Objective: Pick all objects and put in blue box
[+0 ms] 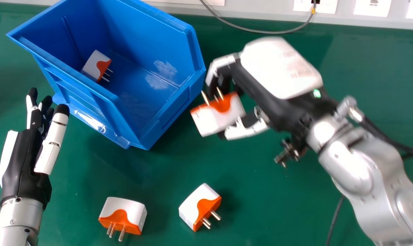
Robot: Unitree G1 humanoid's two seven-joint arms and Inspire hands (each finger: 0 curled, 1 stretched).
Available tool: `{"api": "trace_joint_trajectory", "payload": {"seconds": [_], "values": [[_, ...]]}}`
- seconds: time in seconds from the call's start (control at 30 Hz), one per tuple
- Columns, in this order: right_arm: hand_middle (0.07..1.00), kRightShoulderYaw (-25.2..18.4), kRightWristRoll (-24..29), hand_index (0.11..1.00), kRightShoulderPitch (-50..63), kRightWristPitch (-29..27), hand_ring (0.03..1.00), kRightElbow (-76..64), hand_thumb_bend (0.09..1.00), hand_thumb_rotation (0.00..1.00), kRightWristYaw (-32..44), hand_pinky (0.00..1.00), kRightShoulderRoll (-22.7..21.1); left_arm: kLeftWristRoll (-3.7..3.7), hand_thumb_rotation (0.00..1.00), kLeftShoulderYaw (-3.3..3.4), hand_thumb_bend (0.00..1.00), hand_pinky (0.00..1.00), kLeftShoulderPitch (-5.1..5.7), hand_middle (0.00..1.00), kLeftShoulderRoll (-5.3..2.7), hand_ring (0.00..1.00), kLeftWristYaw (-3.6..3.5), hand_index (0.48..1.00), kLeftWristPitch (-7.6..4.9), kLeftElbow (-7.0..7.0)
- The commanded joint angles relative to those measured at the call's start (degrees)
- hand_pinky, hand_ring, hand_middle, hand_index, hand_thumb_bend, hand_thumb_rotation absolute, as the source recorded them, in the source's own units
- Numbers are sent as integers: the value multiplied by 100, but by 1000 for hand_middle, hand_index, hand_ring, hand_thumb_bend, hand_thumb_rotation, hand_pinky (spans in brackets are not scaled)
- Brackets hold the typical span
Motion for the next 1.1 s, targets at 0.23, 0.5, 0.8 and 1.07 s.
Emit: {"api": "trace_joint_trajectory", "payload": {"seconds": [0.23,0.5,0.8,1.07], "values": [[507,266,-229,526,-1334,-216,420,949,492,0,-586,348,597,-98,797,102,379,1000,-71,1000,-27,1000,5,1000,-56,42],[508,630,-426,525,-2667,-412,419,2551,490,0,-1086,330,1157,-264,784,99,360,1000,-88,1000,-105,1000,-52,1000,-54,-2],[516,1161,-654,503,-3899,-502,421,4752,493,0,-2046,336,1852,-248,767,98,338,1000,5,1000,-132,1000,-46,1000,42,-165],[525,1340,-566,508,-4760,-516,429,6634,494,0,-2727,333,2382,-142,757,61,311,1000,188,1000,-189,1000,52,1000,116,-505]]}}
